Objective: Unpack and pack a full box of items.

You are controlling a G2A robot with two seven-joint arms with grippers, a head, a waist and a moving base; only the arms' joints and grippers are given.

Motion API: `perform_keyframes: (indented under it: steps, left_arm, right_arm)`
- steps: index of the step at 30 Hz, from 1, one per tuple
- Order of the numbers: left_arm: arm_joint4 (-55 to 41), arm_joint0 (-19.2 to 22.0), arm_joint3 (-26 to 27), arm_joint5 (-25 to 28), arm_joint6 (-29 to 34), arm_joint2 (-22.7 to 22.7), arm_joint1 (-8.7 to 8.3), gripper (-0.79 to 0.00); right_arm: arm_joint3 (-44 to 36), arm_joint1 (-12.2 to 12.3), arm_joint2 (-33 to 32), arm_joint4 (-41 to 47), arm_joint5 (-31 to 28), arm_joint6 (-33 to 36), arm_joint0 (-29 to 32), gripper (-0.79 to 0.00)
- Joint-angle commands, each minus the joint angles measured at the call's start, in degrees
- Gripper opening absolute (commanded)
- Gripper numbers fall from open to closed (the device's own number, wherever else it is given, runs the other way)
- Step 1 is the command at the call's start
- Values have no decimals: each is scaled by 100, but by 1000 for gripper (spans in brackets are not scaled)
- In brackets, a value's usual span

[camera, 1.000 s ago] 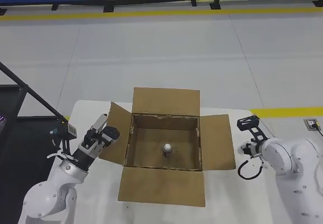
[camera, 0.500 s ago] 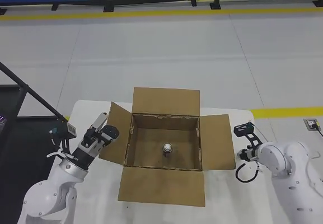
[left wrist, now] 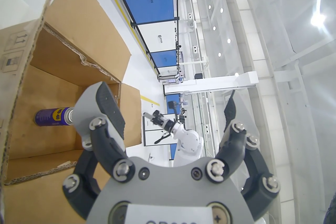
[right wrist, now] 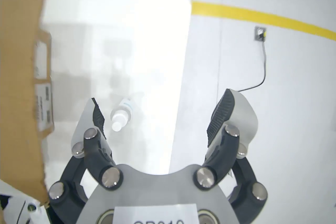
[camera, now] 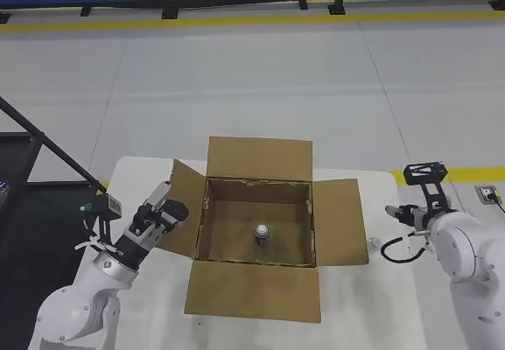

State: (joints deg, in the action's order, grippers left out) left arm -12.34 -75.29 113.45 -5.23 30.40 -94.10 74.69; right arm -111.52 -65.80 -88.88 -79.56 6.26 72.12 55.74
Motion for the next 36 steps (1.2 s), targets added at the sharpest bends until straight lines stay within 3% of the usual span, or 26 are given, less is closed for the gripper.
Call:
perform_keyframes:
  steps: [1, 5, 8, 14, 22, 36]
  left_arm:
    - [-32, -16, -23, -8, -5, 37, -5, 0]
    - [-41, -75, -41, 22, -85, 87, -16, 0]
    - [-167, -178, -37, 81, -264, 17, -17, 0]
    - [-460, -445, -54, 137, -569, -313, -33, 0]
    - [-956, -759, 5, 274, -894, -821, -49, 0]
    - [-1031, -783, 16, 246, -948, -876, -53, 0]
  right_arm:
    - [-762, -15, 48, -25, 171, -245, 93, 0]
    - [-1283, -50, 587, -16, -80, -454, -39, 0]
    - [-990, -98, 1193, 370, -617, -512, -506, 0]
    - [81, -302, 2552, 709, -1002, -376, -1673, 0]
    - [2055, -695, 3985, 1789, -1561, -192, -2774, 0]
    - [4574, -1441, 5333, 2961, -1733, -883, -3504, 0]
